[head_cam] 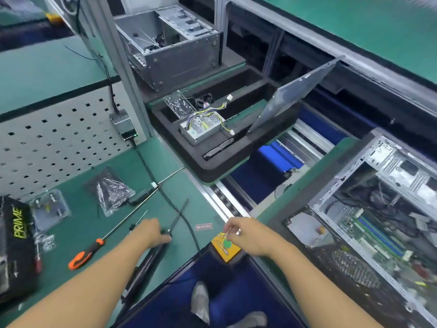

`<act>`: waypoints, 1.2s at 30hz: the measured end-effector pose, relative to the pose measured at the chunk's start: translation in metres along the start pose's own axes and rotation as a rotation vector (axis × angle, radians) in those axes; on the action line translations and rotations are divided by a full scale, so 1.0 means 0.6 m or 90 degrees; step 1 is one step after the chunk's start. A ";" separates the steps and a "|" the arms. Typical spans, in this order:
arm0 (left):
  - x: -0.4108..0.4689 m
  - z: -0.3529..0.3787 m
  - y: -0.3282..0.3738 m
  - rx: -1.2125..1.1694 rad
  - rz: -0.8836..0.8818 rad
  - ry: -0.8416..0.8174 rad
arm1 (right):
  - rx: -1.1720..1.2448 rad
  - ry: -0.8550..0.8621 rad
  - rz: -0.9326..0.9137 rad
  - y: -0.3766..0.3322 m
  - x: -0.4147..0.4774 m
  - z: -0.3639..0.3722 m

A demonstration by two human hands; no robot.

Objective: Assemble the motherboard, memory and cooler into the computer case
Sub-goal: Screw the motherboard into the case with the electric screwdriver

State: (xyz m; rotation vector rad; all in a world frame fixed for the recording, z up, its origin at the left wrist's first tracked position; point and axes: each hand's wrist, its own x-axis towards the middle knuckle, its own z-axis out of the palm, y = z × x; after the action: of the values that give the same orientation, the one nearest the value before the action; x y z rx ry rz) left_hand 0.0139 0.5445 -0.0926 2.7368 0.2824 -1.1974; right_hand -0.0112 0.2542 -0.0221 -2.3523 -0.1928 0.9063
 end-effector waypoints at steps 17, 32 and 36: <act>0.011 0.090 -0.041 0.020 0.045 -0.014 | -0.030 0.006 -0.017 0.000 -0.001 0.047; -0.139 -0.172 0.126 -0.466 0.325 -0.333 | -0.178 0.473 -0.446 -0.103 0.019 0.038; -0.168 -0.199 0.158 -0.419 0.348 -0.333 | -0.131 0.442 -0.425 -0.087 0.011 -0.003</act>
State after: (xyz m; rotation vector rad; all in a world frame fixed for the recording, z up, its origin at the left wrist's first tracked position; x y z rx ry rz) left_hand 0.0532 0.4648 0.0673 1.7122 -0.1171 -1.2926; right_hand -0.0011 0.2975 0.0058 -2.3803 -0.7426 -0.2593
